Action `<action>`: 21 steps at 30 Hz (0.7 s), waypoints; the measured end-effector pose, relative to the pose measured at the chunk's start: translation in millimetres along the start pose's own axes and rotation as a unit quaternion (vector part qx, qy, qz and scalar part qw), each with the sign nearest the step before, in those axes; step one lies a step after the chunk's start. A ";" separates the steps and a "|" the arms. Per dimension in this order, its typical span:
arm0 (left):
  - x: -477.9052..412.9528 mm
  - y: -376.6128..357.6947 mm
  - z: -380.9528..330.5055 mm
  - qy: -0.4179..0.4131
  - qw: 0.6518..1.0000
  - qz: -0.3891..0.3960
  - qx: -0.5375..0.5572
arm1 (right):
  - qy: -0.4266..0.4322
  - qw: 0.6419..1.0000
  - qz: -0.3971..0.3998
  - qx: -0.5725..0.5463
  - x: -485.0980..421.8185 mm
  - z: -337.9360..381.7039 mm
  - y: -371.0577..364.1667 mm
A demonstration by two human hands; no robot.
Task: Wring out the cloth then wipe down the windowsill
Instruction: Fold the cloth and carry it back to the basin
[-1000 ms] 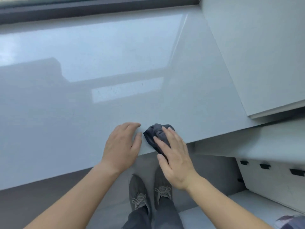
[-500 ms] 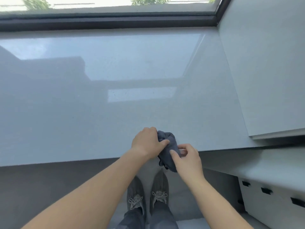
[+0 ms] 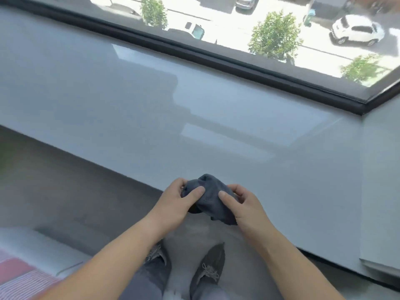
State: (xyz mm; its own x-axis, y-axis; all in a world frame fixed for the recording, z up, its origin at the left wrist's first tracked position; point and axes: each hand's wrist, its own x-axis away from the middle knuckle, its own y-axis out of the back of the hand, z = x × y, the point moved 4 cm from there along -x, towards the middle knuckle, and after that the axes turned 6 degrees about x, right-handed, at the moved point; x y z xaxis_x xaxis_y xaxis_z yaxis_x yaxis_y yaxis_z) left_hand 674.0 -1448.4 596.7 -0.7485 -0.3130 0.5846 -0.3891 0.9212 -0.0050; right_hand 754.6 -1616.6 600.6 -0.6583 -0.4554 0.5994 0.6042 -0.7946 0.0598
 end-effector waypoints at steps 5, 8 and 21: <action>33.6 128.2 -14.6 -0.022 0.984 -0.111 0.141 | -0.027 0.988 0.138 0.062 -20.8 62.3 -123.6; 50.8 221.1 -17.5 -0.038 0.963 -0.164 0.210 | -0.036 0.974 0.197 0.104 -38.8 96.7 -217.7; 129.0 601.4 -2.9 -0.081 0.882 -0.340 0.316 | -0.008 0.932 0.334 0.137 -84.1 214.0 -635.5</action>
State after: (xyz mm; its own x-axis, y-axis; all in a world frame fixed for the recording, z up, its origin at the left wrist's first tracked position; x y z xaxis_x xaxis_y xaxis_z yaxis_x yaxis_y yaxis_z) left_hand 345.0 -934.1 671.5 -0.2737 -0.8197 0.5031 -0.9609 0.2107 -0.1795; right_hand 522.1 -987.4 683.0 -0.0873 -0.8042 0.5879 0.9705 -0.2018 -0.1319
